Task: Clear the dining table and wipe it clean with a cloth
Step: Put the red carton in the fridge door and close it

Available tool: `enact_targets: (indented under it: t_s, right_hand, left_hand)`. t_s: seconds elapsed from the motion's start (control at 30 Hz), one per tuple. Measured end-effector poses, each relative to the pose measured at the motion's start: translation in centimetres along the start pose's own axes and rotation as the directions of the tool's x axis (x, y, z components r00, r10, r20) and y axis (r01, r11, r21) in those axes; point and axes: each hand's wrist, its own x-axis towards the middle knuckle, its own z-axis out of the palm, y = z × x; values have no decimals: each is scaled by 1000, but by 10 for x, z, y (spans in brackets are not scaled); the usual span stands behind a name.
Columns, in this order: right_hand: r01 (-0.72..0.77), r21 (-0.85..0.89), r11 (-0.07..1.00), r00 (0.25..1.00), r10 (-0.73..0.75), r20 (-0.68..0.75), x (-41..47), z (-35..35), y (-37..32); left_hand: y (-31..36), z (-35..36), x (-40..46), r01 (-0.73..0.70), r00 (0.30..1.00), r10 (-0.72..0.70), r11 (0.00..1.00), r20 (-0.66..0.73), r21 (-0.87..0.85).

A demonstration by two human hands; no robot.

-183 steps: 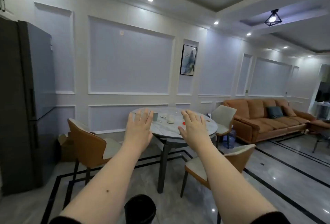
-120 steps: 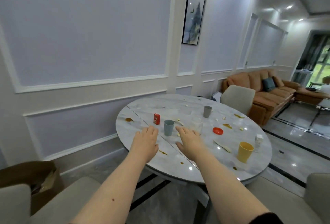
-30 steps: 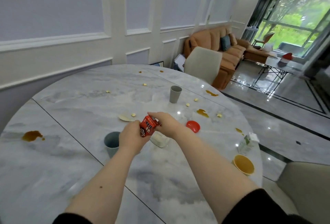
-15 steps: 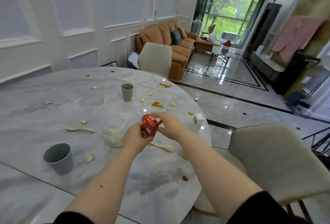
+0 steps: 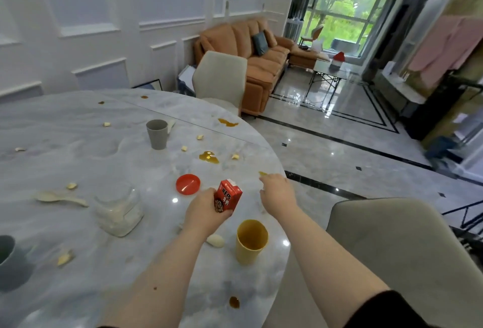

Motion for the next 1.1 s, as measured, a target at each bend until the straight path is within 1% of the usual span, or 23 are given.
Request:
enact_targets:
  t_s: [0.17,0.37,0.43,0.5,0.6,0.73,0.93,1.1]
  right_hand:
    - [-6,-68,998,999,8,31,38,41,38]
    - [-70,-14,997,991,71,113,67,73,57]
    - [-88,42,995,983,80,165,72,81,58]
    - [-119,112,987,979,98,180,76,87,57]
    - [-138,132,982,980,117,159,81,90,53]
    - [-108,132,985,986,89,144,87,86,46]
    - [-6,143,990,997,-4,71,81,61,13]
    - [83,132,988,997,-83,-5,62,21,-34]
  left_hand:
    - [4,44,37,16,1000,-17,999,-20,-41]
    - [-10,70,68,52,998,-52,999,-21,-15]
    - [-15,73,74,70,997,-71,997,-30,-16]
    - [-18,75,79,81,996,-81,997,-40,-6]
    - [-24,75,82,95,994,-97,995,-60,-28]
    - [-28,69,82,92,991,-96,994,-92,-52]
    - [-26,46,66,92,984,-104,992,-142,-90]
    - [-29,2,35,70,977,-89,993,-194,-100]
